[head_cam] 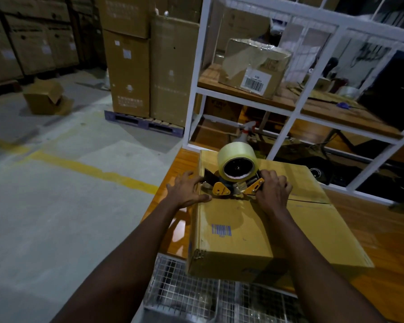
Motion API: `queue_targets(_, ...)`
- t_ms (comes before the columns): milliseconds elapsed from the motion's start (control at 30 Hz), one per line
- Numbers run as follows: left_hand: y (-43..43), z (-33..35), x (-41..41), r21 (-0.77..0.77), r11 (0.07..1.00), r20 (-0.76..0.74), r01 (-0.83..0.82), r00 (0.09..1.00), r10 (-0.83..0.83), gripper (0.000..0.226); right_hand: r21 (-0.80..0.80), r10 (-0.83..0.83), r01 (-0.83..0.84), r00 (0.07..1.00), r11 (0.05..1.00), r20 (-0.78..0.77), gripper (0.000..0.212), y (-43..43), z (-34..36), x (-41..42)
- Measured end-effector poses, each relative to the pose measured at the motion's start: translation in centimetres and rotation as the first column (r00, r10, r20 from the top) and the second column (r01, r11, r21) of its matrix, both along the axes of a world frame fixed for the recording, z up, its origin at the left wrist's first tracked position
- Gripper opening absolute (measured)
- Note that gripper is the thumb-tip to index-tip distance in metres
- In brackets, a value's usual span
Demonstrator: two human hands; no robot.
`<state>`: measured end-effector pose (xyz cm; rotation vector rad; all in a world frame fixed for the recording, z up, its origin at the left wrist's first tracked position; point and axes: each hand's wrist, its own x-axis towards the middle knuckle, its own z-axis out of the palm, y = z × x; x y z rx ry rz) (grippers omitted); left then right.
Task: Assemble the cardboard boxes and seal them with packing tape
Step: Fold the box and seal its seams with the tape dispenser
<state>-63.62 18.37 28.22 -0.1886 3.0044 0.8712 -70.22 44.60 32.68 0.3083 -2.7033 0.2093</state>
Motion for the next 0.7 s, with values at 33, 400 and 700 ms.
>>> queue_targets(33,0.1,-0.1,0.1,0.005,1.0,0.003,-0.012,1.0,0.012,0.095,0.019,0.0,0.0,1.0,1.0,0.003,0.042,0.0,0.0,0.0)
queue_targets(400,1.0,0.8,0.3,-0.272,0.962,0.07,0.026,0.998,-0.008,0.075,0.048,-0.143,0.141,0.988,0.989,0.052,0.046,5.9,-0.9,-1.5)
queue_targets(700,7.3,1.1,0.5,-0.445,0.893,0.102,0.068,0.995,-0.025,0.087,0.078,-0.101,0.101,0.995,0.992,-0.007,0.046,5.6,-0.8,-1.9)
